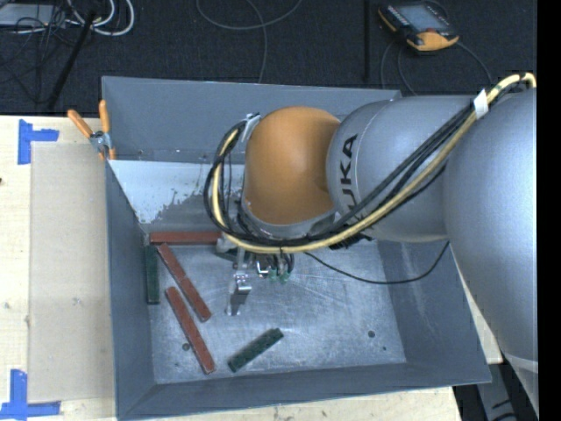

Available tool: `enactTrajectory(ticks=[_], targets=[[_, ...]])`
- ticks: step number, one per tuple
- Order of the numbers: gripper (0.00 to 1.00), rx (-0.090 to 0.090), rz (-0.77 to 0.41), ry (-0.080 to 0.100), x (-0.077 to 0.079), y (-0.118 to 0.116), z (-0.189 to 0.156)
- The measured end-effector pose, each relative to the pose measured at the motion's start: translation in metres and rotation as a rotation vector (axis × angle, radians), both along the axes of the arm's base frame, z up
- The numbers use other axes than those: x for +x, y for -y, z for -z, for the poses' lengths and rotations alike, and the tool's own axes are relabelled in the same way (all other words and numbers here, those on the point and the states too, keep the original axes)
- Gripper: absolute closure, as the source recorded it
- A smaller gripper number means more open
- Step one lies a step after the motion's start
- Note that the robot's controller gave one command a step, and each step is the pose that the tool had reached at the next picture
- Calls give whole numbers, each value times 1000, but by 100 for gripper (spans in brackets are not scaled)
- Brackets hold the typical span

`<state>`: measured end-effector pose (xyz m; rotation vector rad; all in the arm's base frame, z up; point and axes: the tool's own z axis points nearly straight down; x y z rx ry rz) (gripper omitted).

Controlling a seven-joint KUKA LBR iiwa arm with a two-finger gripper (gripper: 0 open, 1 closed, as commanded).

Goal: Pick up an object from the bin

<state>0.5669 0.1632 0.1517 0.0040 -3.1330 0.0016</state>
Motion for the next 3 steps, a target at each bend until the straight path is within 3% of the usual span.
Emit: enactTrajectory(ticks=[1,2,3], targets=[[0,1,3,7,2,1,-5],[100,1,-44,7,-54,64,72],[100,1,-44,7,-54,64,72]])
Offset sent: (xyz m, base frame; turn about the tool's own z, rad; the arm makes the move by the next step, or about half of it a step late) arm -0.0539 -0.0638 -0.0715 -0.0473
